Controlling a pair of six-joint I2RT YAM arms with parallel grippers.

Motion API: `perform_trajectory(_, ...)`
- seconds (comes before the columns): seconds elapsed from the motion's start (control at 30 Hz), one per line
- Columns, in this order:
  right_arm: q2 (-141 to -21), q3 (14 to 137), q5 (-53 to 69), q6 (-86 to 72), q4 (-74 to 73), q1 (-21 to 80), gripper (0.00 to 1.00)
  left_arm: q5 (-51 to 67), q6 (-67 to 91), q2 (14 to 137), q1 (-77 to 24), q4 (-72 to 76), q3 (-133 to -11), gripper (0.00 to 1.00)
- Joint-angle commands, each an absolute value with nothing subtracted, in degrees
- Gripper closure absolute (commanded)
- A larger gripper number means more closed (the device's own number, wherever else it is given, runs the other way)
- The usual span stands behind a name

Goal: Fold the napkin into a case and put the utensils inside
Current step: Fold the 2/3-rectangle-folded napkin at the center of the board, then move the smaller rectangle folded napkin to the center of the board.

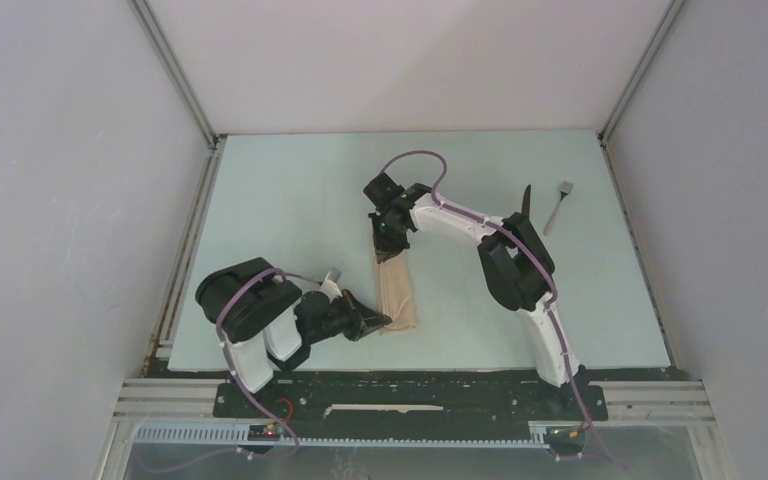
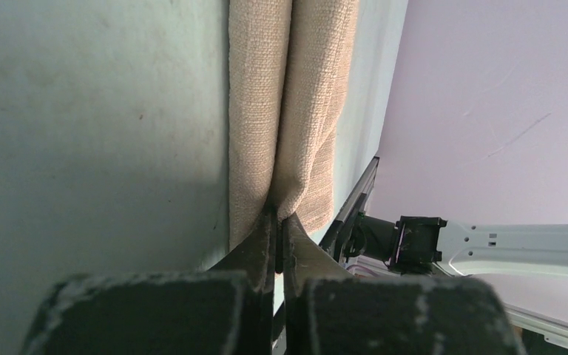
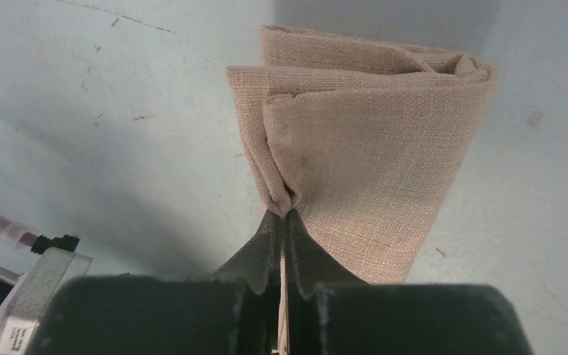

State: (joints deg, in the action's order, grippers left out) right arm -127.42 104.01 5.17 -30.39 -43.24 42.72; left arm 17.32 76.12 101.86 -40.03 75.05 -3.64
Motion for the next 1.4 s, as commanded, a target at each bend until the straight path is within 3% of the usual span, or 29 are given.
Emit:
perform_trajectory(0.0, -127.46, 105.95, 7.67, -31.78, -36.34, 42.04, 1.00, 21.44, 77.85, 105.50, -39.90, 80.04, -2.20, 1.00)
perform_trajectory(0.17, -126.42, 102.94, 11.58, -32.68, -32.56, 40.96, 1.00, 20.81, 77.84, 105.15, -39.89, 80.39, -1.49, 0.95)
perform_trajectory(0.23, -126.40, 102.04, 13.53, -33.18, -31.39, 40.34, 0.91, 19.77, 77.30, 102.99, -39.78, 80.28, -0.61, 0.81)
perform_trajectory(0.27, -125.84, 100.26, 16.74, -33.50, -29.45, 39.73, 0.78, 18.45, 76.34, 99.26, -39.70, 79.63, 0.99, 0.65)
perform_trajectory(0.33, -125.06, 99.00, 19.98, -33.60, -27.73, 39.20, 0.73, 17.92, 75.61, 96.35, -39.62, 77.05, 1.73, 0.55)
perform_trajectory(0.47, -124.34, 96.30, 28.32, -34.87, -22.93, 37.50, 0.65, 17.55, 75.82, 92.85, -39.54, 74.59, 2.64, 0.46)
perform_trajectory(0.63, -123.44, 93.97, 30.91, -34.36, -21.07, 36.74, 0.58, 17.66, 76.14, 89.66, -39.41, 67.99, 2.74, 0.19)
perform_trajectory(0.8, -121.34, 93.42, 33.49, -33.39, -20.47, 36.02, 0.52, 15.66, 76.62, 80.10, -39.26, 54.52, 3.35, 0.12)
perform_trajectory(1.0, -117.59, 93.02, 35.59, -31.26, -22.68, 34.83, 0.49, -0.58, 66.57, 49.25, -39.37, 3.64, -6.21, 0.10)
perform_trajectory(1.1, -113.51, 90.21, 34.77, -30.21, -23.97, 34.43, 0.47, -8.84, 62.00, 39.04, -37.97, -10.16, -10.31, 0.12)
perform_trajectory(1.23, -106.88, 81.26, 36.10, -30.75, -21.26, 33.23, 0.43, -6.06, 56.70, 40.88, -33.44, -11.36, -16.30, 0.17)
perform_trajectory(1.37, -98.33, 64.22, 38.27, -33.87, -11.48, 32.16, 0.41, 6.84, 50.51, 55.97, -25.70, -4.91, -25.65, 0.08)
